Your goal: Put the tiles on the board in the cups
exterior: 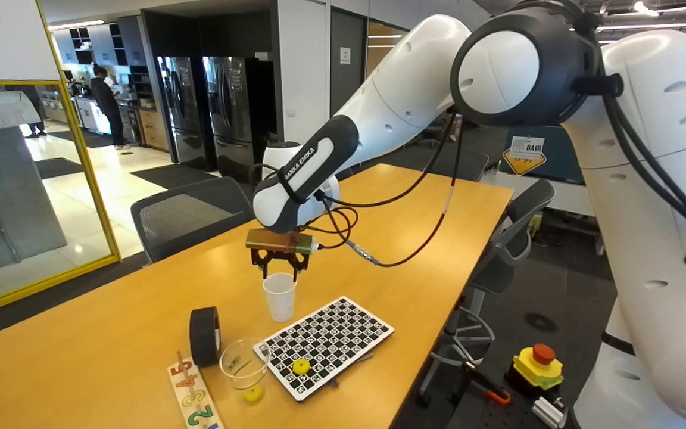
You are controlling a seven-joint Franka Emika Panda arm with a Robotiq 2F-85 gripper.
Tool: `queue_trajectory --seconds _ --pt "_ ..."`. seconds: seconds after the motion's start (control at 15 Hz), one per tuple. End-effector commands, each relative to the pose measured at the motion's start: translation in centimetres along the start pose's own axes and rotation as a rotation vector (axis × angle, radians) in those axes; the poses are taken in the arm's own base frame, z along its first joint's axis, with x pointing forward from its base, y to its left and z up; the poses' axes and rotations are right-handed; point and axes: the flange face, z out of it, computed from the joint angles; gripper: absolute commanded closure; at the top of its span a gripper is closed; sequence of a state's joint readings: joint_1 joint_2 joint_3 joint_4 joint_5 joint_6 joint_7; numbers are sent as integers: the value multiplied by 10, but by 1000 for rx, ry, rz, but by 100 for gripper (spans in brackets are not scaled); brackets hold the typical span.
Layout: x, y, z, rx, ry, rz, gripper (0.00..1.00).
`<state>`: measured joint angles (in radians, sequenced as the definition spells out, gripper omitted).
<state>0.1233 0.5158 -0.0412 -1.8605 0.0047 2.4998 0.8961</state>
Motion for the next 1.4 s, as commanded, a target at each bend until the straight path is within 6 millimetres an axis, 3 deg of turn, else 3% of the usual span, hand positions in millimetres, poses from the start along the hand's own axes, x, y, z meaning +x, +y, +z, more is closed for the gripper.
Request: queue_trajectory --seconds 0.0,0.2,0.4,0.73,1.0,1.33 --pt "-19 -1 -27 -8 -14 -46 0" --pt "-59 10 -49 -6 -16 -110 0" --pt "-112 27 -66 -48 -66 -203 0" --pt "-189 57 -70 -112 -141 -455 0" --pt "-216 69 -48 -139 -138 -669 0" --pt "-217 70 -18 -88 -61 -795 0"
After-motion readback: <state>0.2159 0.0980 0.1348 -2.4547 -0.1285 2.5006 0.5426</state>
